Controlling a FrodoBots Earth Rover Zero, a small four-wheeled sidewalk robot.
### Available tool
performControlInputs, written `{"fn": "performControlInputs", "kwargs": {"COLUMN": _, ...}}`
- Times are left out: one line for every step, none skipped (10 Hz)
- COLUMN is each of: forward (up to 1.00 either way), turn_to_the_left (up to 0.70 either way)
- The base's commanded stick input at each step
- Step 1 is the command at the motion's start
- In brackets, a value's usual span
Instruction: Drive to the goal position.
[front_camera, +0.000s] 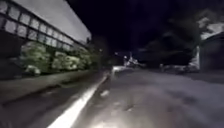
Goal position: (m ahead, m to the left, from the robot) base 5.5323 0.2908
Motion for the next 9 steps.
{"fn": "performControlInputs", "kwargs": {"forward": 0.5, "turn_to_the_left": 0.0}}
{"fn": "performControlInputs", "kwargs": {"forward": 0.5, "turn_to_the_left": 0.0}}
{"fn": "performControlInputs", "kwargs": {"forward": 0.5, "turn_to_the_left": 0.0}}
{"fn": "performControlInputs", "kwargs": {"forward": 0.5, "turn_to_the_left": 0.0}}
{"fn": "performControlInputs", "kwargs": {"forward": 0.5, "turn_to_the_left": 0.0}}
{"fn": "performControlInputs", "kwargs": {"forward": 0.5, "turn_to_the_left": 0.0}}
{"fn": "performControlInputs", "kwargs": {"forward": 0.5, "turn_to_the_left": 0.0}}
{"fn": "performControlInputs", "kwargs": {"forward": 0.5, "turn_to_the_left": 0.0}}
{"fn": "performControlInputs", "kwargs": {"forward": 0.5, "turn_to_the_left": 0.0}}
